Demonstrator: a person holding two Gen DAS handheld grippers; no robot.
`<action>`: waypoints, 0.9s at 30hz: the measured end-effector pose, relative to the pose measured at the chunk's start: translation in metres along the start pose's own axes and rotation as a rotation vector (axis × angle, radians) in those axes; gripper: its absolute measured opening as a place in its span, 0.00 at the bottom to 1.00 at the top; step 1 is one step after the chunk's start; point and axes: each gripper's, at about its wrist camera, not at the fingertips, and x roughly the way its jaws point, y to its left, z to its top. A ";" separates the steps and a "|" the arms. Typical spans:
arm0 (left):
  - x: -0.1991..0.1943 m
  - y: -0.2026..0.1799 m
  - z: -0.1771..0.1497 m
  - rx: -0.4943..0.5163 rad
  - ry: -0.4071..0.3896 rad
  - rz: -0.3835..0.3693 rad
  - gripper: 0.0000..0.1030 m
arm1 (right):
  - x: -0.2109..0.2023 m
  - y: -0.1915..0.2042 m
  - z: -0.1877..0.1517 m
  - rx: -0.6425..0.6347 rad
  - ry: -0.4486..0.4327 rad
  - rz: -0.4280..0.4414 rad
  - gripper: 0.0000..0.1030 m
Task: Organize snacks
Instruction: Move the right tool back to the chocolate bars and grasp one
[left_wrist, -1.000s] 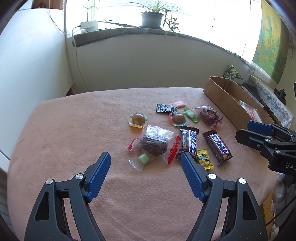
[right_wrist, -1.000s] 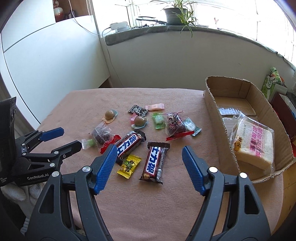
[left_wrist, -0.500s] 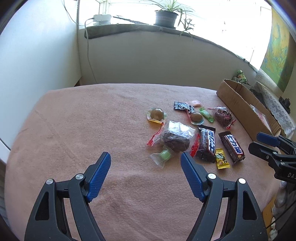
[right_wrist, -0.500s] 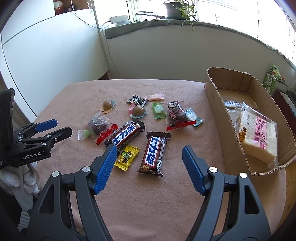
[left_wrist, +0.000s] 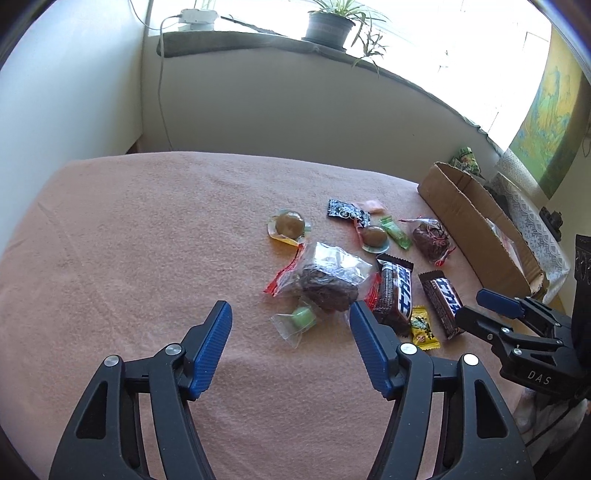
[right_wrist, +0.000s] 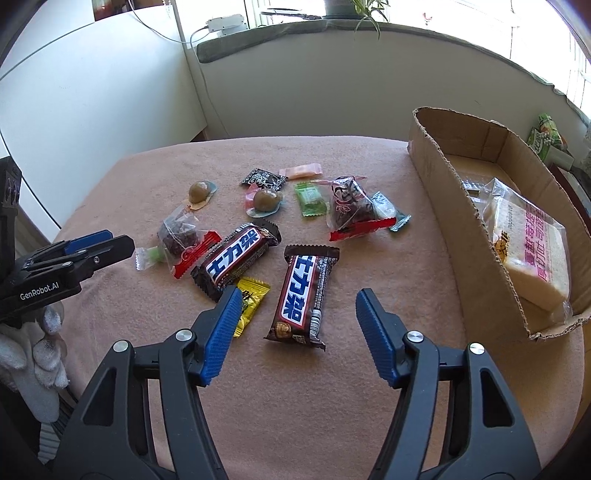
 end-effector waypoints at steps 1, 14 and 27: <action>0.004 -0.003 0.001 -0.002 0.006 -0.010 0.64 | 0.002 0.000 0.000 0.002 0.004 -0.004 0.65; 0.038 -0.016 0.010 0.011 0.047 -0.027 0.64 | 0.027 -0.002 0.003 0.044 0.041 -0.021 0.57; 0.046 -0.016 0.012 0.019 0.047 -0.024 0.57 | 0.036 0.000 0.007 0.024 0.055 -0.041 0.37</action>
